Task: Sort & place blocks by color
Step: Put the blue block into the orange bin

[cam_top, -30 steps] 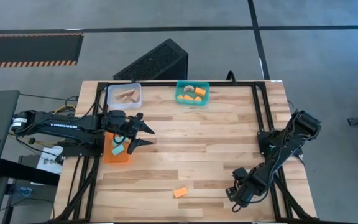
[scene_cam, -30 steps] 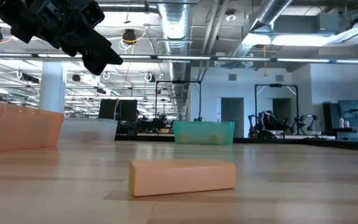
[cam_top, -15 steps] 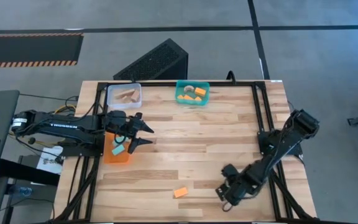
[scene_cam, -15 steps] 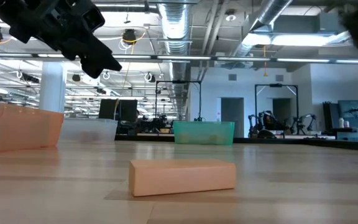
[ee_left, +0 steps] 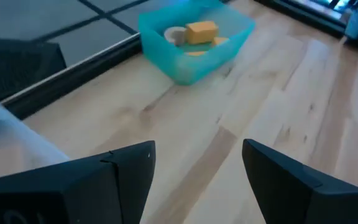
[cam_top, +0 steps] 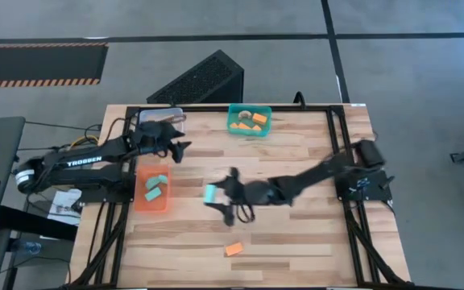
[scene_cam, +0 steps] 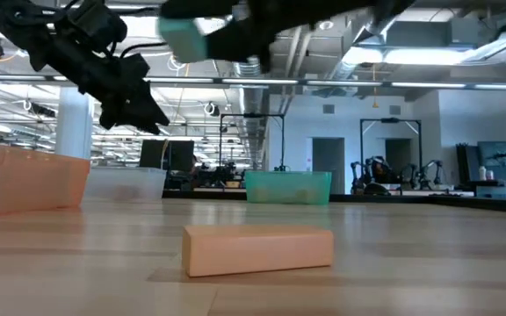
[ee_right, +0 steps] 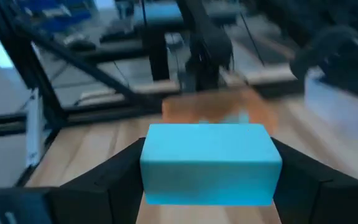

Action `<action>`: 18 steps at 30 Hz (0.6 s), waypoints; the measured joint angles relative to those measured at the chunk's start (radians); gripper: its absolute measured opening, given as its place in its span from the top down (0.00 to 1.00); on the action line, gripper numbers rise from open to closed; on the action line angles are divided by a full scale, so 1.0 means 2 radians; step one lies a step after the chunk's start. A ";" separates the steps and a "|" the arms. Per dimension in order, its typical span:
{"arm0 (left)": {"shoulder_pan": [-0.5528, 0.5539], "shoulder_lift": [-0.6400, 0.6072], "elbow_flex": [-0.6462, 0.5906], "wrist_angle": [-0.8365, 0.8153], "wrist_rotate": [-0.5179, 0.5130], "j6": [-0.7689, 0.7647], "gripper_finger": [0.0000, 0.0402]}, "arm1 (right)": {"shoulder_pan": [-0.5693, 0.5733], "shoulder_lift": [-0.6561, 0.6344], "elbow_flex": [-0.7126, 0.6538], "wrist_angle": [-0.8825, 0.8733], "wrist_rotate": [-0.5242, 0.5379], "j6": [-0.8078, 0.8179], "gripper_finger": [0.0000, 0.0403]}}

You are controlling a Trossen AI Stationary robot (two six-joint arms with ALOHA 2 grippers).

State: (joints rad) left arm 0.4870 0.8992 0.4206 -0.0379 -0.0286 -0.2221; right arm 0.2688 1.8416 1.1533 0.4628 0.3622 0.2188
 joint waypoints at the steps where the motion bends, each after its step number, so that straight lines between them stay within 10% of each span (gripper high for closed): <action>1: 0.014 -0.005 0.000 -0.002 0.016 -0.001 0.44 | -0.014 0.022 0.007 0.040 -0.019 -0.026 0.30; 18: 0.124 -0.045 0.001 -0.004 -0.009 0.009 0.44 | -0.113 0.377 0.407 0.138 -0.200 -0.097 0.29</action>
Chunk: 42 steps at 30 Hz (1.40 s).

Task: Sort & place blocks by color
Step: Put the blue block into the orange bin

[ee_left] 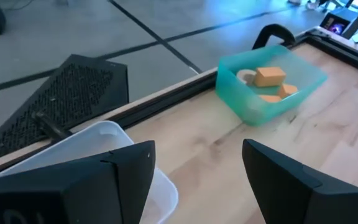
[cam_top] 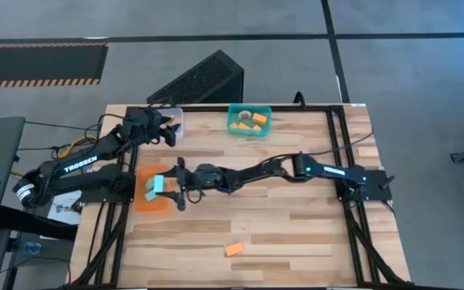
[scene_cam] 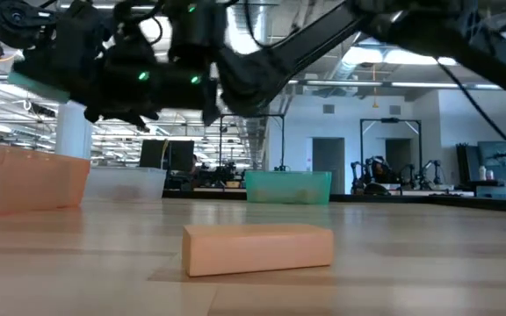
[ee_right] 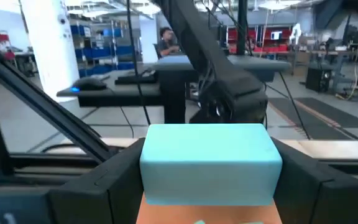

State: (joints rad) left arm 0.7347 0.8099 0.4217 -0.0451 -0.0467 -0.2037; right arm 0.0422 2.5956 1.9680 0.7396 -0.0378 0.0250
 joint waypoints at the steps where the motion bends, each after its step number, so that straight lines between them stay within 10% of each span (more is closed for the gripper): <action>1: 0.002 0.000 0.000 -0.002 0.000 0.000 0.44 | -0.001 0.016 0.022 -0.008 -0.001 0.000 0.29; 11: 0.005 0.000 0.000 -0.005 0.008 0.004 0.44 | -0.006 0.098 0.152 -0.135 -0.011 0.002 0.29; 42: 0.005 0.001 0.000 -0.005 0.022 0.017 0.44 | -0.006 0.068 0.157 -0.234 -0.008 0.028 0.05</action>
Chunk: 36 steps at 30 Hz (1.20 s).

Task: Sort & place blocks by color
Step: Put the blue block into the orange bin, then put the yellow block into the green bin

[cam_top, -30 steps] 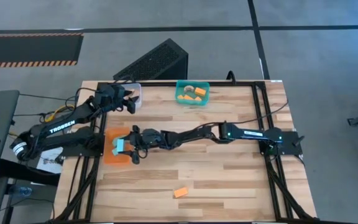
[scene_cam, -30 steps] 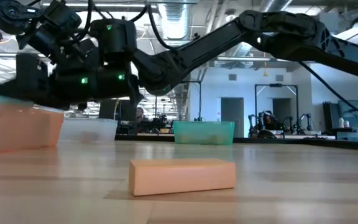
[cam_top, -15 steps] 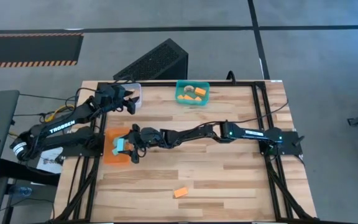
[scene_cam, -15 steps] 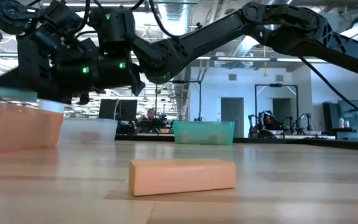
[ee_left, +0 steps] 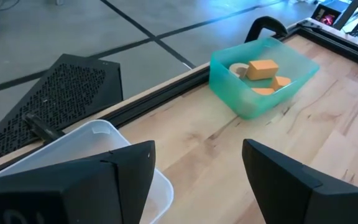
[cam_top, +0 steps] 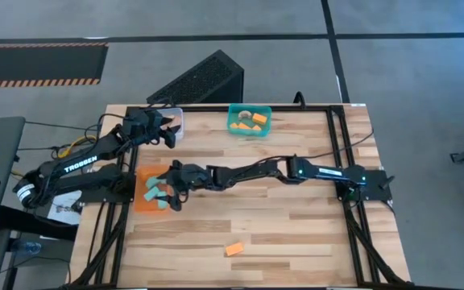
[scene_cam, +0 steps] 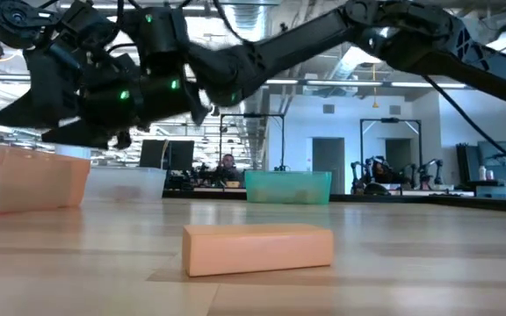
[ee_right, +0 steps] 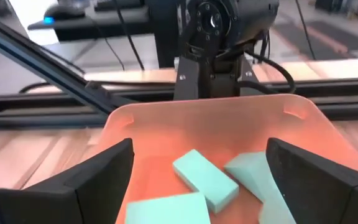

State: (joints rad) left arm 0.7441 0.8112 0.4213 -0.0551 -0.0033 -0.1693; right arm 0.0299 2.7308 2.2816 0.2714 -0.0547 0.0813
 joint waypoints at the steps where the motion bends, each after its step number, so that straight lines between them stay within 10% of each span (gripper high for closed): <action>1: 0.000 0.000 0.000 0.000 0.000 0.000 0.44 | 0.001 -0.008 0.000 -0.019 0.000 -0.001 0.05; 17: -0.004 0.000 0.000 0.014 0.103 -0.004 0.44 | 0.088 -0.209 0.001 -0.534 -0.012 0.105 0.06; 36: -0.068 0.000 0.000 0.032 0.104 0.001 0.44 | 0.223 -0.210 -0.101 -0.602 0.021 0.182 0.06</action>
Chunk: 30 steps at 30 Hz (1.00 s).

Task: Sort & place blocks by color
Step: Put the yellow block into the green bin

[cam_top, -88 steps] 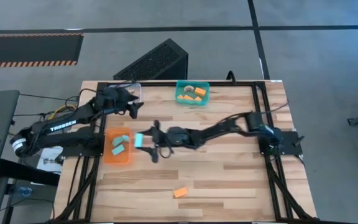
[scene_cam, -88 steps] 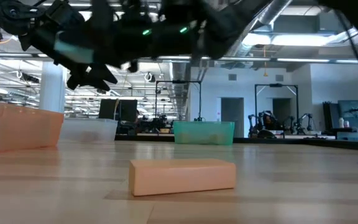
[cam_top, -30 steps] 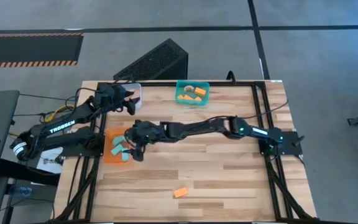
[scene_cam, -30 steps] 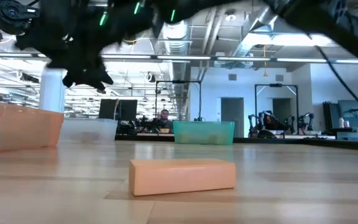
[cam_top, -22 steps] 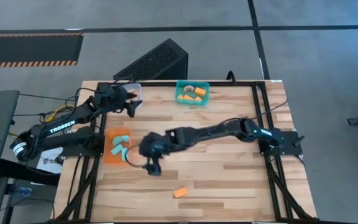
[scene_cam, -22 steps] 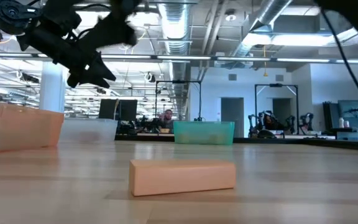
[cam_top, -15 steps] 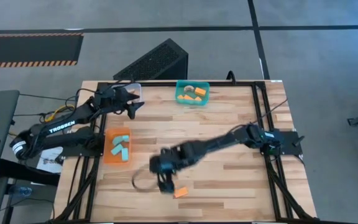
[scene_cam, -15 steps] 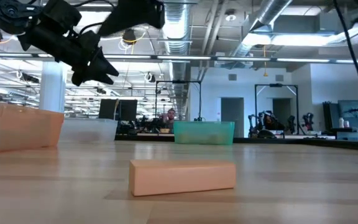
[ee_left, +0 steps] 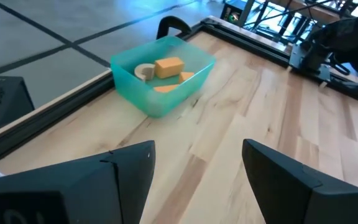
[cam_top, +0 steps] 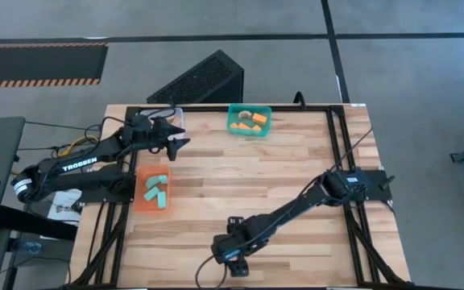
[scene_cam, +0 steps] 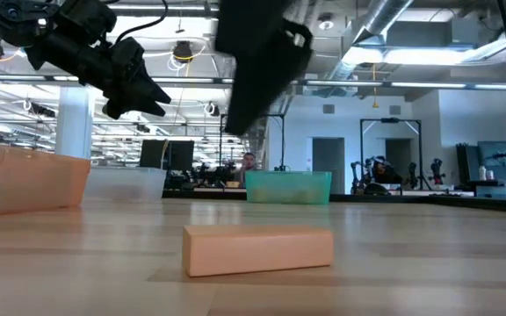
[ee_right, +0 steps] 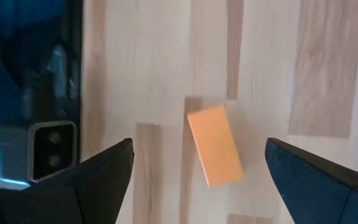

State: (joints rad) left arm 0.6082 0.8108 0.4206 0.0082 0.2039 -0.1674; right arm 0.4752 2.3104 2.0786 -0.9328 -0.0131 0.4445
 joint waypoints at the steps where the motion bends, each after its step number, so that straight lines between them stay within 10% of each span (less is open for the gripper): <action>1: -0.001 0.000 0.000 0.000 0.000 0.000 0.44 | 0.002 0.000 -0.008 0.001 0.000 0.000 0.06; 21: -0.003 0.000 0.000 -0.011 -0.017 0.017 0.44 | 0.018 0.000 -0.129 0.110 0.053 -0.027 0.08; 30: -0.003 0.000 0.000 -0.019 -0.016 0.027 0.44 | 0.021 0.000 -0.141 0.119 0.073 -0.026 0.41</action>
State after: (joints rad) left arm 0.6014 0.8112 0.4206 -0.0298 0.1715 -0.1132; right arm 0.5167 2.3098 1.7969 -0.6951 0.1327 0.3922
